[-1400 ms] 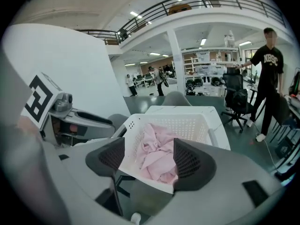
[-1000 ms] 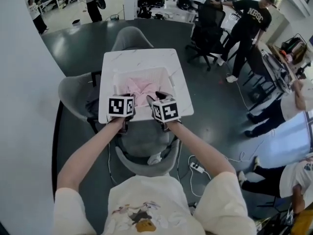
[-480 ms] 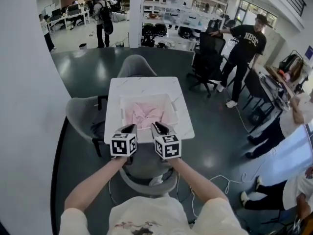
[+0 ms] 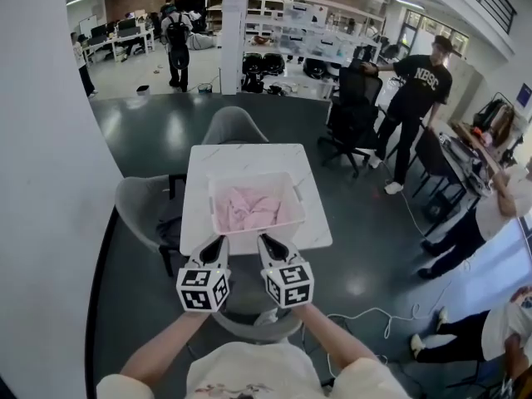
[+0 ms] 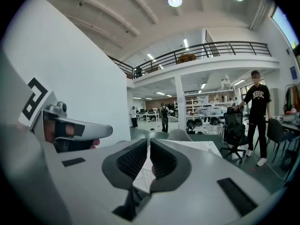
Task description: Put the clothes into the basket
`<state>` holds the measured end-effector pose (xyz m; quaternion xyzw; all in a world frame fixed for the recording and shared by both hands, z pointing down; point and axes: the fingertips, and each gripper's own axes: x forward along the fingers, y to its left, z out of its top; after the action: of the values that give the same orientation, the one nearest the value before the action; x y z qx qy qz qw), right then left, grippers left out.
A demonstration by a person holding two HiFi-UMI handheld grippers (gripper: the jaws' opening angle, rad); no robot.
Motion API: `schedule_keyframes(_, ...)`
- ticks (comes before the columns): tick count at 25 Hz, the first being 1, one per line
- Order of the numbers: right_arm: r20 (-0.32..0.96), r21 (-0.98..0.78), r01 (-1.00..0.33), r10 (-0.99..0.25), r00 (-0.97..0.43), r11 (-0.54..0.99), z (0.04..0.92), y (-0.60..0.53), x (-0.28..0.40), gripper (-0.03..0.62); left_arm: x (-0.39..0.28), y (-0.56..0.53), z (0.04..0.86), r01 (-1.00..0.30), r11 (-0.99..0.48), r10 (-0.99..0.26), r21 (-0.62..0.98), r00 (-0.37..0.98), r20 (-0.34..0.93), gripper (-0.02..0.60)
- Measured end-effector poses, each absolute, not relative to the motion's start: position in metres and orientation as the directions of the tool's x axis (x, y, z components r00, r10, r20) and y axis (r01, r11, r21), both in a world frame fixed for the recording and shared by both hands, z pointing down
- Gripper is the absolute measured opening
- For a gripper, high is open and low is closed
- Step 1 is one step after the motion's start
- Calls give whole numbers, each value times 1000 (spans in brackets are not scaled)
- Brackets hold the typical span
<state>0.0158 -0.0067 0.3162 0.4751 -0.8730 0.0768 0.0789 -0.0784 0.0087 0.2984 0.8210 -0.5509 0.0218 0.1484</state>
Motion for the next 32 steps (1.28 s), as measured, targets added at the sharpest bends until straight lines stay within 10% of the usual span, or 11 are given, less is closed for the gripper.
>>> schedule_keyframes(32,156,-84,-780,-765,-625,620,300,116,8,11,-46,133,297,-853,-426,-868,302,479,129,9)
